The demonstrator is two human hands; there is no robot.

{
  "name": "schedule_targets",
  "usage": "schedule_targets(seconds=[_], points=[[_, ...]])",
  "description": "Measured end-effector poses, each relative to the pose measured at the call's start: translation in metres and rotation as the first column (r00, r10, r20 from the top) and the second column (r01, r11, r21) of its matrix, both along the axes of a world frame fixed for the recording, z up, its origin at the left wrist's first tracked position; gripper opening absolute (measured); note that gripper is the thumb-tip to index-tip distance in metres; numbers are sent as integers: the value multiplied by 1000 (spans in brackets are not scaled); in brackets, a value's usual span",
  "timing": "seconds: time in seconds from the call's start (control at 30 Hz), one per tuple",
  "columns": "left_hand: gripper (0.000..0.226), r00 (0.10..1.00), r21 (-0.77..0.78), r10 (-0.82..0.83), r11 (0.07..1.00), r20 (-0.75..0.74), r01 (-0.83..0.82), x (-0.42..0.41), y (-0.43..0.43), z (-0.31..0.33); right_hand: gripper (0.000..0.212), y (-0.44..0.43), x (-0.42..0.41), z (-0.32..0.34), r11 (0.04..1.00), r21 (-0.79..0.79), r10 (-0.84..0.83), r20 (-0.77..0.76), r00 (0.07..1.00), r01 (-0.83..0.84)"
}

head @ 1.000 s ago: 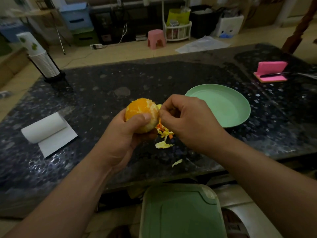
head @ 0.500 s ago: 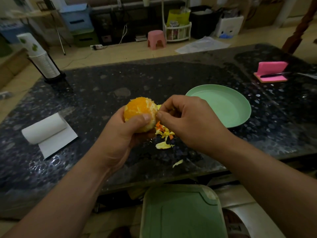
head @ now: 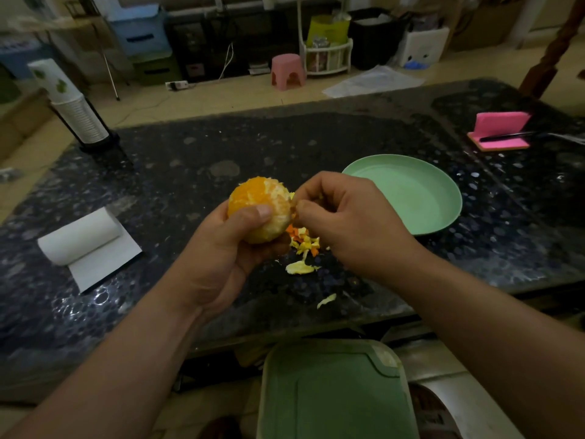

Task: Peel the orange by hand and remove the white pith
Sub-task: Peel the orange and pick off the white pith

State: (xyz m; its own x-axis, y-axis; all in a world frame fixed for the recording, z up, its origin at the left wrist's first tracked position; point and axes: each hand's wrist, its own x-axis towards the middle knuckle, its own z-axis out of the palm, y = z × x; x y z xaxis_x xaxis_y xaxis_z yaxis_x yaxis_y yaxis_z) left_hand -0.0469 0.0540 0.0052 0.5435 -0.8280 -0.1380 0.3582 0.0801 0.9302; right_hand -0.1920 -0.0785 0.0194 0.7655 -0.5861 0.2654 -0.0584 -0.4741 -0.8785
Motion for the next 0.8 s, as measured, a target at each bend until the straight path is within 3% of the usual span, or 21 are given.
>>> schedule_targets(seconds=[0.13, 0.27, 0.6, 0.8], points=[[70, 1000, -1, 3, 1000, -9, -3, 2, 0, 0, 11, 0, -2, 4, 998, 49, 36, -11, 999, -36], [60, 1000, 5, 4, 1000, 24, -4, 4, 1, -2, 3, -2, -2, 2, 1000, -10, 18, -32, 999, -18], [64, 949, 59, 53, 995, 310, -75, -2, -1, -4, 12, 6, 2, -1, 963, -254, -119, -110, 987, 88], [72, 984, 24, 28, 999, 179, -32, -3, -1, -2, 14, 6, 3, 0, 981, -175, -94, -39, 995, 86]])
